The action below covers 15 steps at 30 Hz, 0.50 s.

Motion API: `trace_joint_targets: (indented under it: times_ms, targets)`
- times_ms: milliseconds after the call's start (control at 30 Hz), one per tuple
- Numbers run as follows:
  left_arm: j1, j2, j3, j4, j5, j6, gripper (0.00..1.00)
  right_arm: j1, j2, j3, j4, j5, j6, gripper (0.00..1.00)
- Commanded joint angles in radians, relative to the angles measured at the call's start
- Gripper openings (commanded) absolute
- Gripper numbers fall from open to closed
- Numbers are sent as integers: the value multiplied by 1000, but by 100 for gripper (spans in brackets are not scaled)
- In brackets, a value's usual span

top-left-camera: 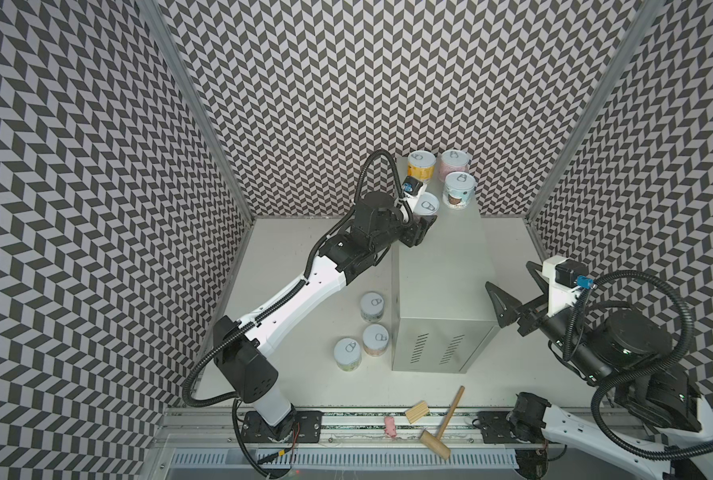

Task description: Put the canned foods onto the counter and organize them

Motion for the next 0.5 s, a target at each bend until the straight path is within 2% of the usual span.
trace_joint_targets:
  times_ms: [0,167,467]
  targets:
    - [26,46,49,7,47,47,64,0,20,-12,69,6,-8,99]
    - [54,110,98,-7,66,51,64,1,47,-16,98,4,-18,99]
    - [87,147,102,3,114,44,64,0,77,-23,136,-7,-25,99]
